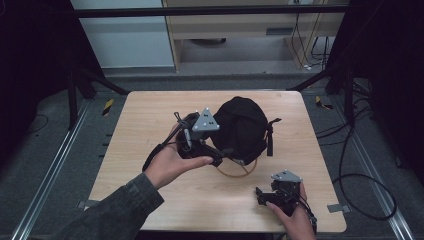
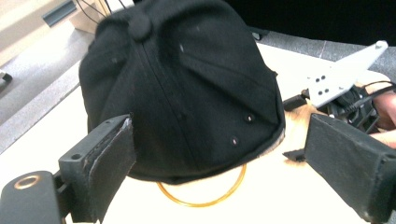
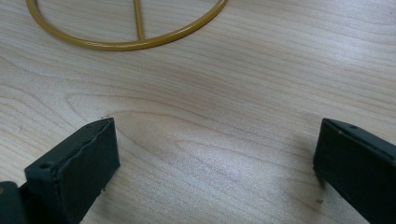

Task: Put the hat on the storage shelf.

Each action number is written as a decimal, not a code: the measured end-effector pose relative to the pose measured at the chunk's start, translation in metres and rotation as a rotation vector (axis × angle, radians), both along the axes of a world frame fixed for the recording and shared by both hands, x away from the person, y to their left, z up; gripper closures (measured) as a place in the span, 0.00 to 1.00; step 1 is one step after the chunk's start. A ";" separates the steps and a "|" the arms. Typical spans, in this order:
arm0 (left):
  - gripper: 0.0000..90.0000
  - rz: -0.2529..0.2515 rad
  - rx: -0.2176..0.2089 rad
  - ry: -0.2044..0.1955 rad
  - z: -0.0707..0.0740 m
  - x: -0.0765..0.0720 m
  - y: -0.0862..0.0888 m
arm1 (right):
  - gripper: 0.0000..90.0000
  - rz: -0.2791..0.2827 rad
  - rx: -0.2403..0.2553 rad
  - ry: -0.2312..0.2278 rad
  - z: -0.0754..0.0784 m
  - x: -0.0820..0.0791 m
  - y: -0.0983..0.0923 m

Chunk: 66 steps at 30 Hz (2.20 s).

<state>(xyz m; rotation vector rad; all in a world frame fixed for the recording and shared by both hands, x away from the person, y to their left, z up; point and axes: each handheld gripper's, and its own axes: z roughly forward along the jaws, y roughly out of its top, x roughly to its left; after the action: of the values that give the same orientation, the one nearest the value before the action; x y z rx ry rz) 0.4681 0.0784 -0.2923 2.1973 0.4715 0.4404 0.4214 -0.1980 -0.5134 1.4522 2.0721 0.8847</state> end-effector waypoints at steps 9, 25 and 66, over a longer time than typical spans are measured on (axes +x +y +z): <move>0.08 0.005 -0.003 0.018 -0.011 -0.010 0.012 | 0.00 0.002 0.000 -0.001 0.000 0.000 0.000; 0.08 0.036 -0.013 0.058 -0.042 -0.021 0.044 | 0.00 -0.002 0.001 0.001 0.000 0.000 0.000; 0.08 0.288 0.084 0.199 -0.175 0.000 0.164 | 0.00 0.001 0.000 -0.001 0.000 0.000 0.000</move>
<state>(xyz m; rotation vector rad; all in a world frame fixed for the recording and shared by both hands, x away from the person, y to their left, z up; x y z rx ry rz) 0.4678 0.2426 -0.4678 2.2729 0.8986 0.4004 0.4214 -0.1981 -0.5133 1.4505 2.0729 0.8855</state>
